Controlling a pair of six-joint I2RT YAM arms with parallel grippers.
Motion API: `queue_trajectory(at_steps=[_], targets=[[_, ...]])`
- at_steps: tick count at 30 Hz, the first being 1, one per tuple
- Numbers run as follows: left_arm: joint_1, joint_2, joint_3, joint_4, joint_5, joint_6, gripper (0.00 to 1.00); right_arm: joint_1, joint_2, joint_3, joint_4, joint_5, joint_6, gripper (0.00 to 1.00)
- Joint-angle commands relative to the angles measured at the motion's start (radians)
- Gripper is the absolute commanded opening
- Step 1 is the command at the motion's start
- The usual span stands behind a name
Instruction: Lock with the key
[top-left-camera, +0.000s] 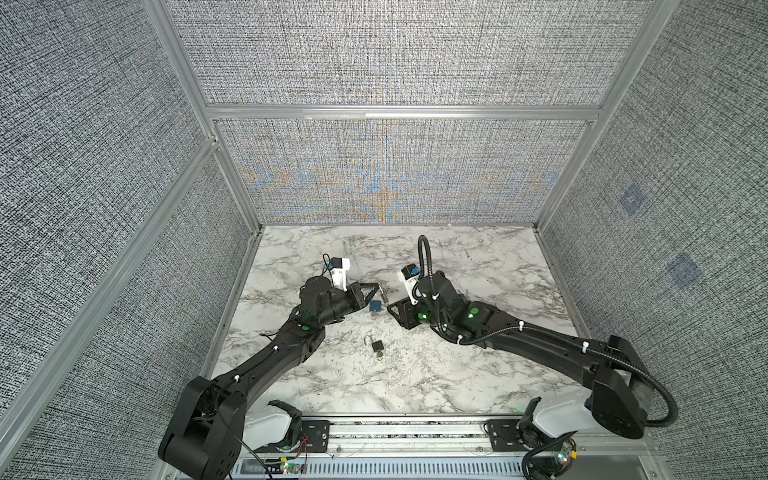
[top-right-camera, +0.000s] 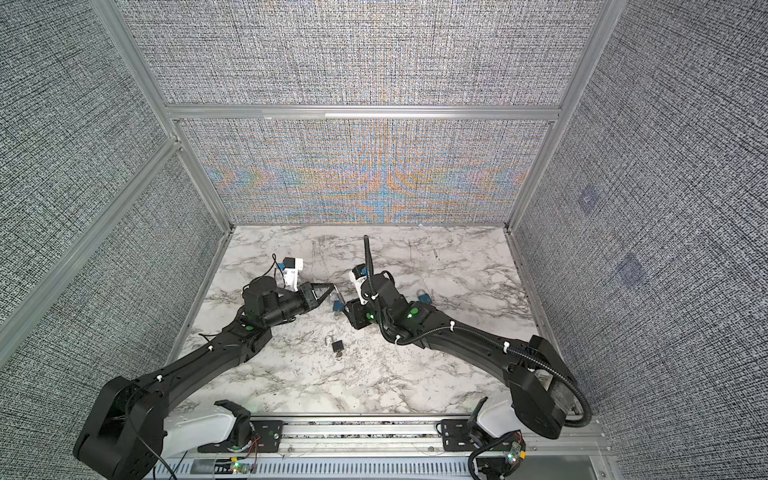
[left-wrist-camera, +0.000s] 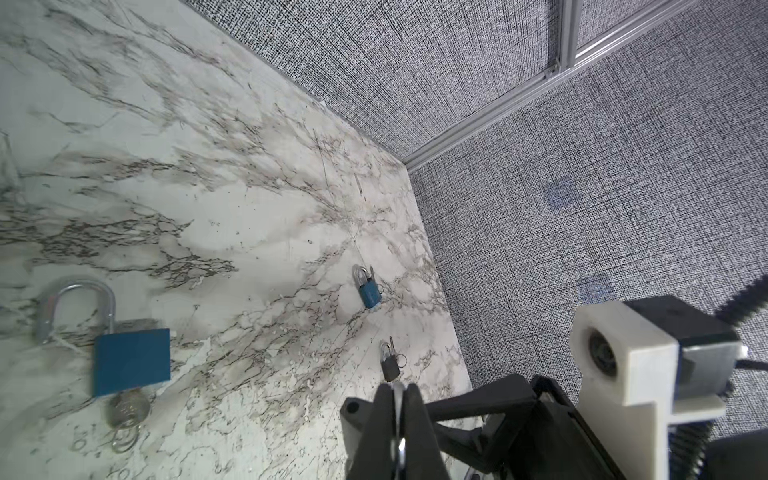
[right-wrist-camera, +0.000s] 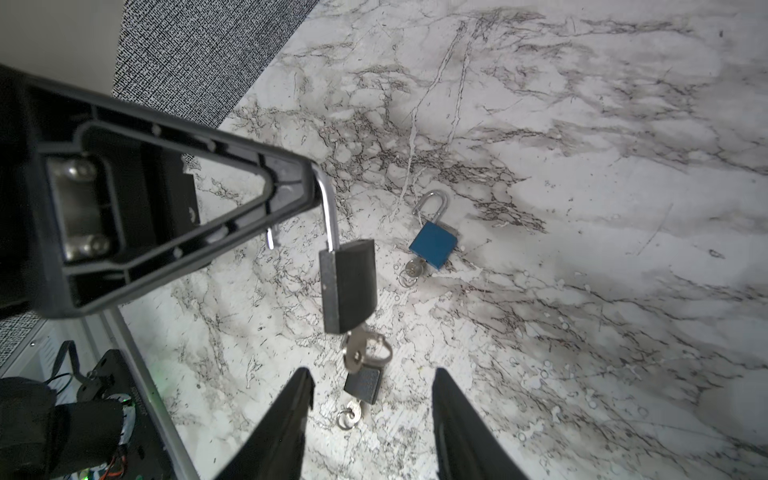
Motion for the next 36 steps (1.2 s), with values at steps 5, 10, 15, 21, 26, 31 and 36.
queue_trajectory(at_steps=[5,10,15,21,26,31,36], targets=[[-0.012,-0.029,0.014,-0.012,-0.030,-0.015,0.00,0.021,0.046,0.040,0.067,0.072,-0.044,0.45],[-0.015,-0.049,0.018,-0.026,-0.041,-0.016,0.00,0.022,0.066,0.048,0.100,0.080,-0.053,0.39],[-0.018,-0.061,0.021,-0.033,-0.042,-0.018,0.00,0.022,0.084,0.049,0.129,0.083,-0.053,0.31],[-0.020,-0.066,0.019,-0.044,-0.045,-0.015,0.00,0.023,0.091,0.053,0.142,0.090,-0.053,0.28],[-0.021,-0.065,0.020,-0.040,-0.046,-0.018,0.00,0.023,0.094,0.056,0.144,0.092,-0.055,0.27],[-0.021,-0.063,0.021,-0.038,-0.041,-0.017,0.00,0.023,0.097,0.054,0.146,0.102,-0.055,0.25],[-0.021,-0.067,0.020,-0.040,-0.042,-0.019,0.00,0.022,0.093,0.052,0.147,0.118,-0.056,0.10]])
